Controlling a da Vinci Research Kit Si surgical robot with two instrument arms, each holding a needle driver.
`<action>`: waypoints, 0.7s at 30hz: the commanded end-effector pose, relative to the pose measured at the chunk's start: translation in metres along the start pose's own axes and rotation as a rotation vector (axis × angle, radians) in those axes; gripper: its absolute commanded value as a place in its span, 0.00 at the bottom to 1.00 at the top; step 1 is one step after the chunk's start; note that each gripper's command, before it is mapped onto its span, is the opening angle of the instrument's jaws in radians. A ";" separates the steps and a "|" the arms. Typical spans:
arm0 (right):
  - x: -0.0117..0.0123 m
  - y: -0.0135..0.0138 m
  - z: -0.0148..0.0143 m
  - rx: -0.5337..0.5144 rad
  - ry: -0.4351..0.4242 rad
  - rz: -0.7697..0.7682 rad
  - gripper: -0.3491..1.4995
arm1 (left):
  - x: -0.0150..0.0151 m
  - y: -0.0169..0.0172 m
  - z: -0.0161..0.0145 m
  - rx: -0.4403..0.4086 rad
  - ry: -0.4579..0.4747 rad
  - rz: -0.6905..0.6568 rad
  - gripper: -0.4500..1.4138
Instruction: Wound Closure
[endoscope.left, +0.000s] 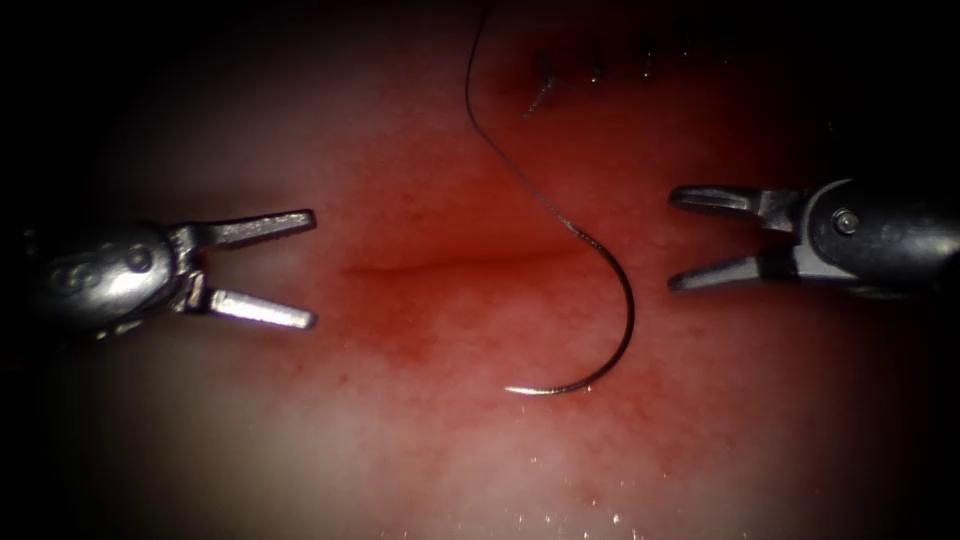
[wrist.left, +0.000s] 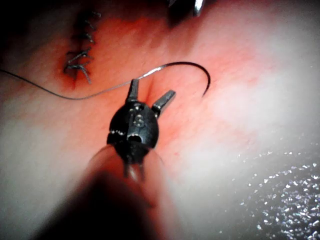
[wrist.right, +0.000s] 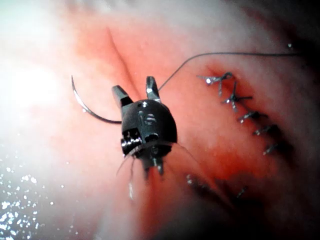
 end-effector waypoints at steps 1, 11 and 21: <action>0.0001 -0.0003 0.0006 0.003 0.001 0.001 0.63 | -0.0002 -0.0001 0.0008 0.003 -0.002 0.001 0.52; 0.0007 -0.0005 -0.0003 0.008 0.004 -0.017 0.64 | 0.0007 0.0012 0.0020 0.023 -0.053 -0.021 0.57; 0.0002 -0.0008 -0.0004 0.013 -0.077 -0.029 0.59 | 0.0020 0.0034 0.0068 -0.004 -0.352 -0.092 0.60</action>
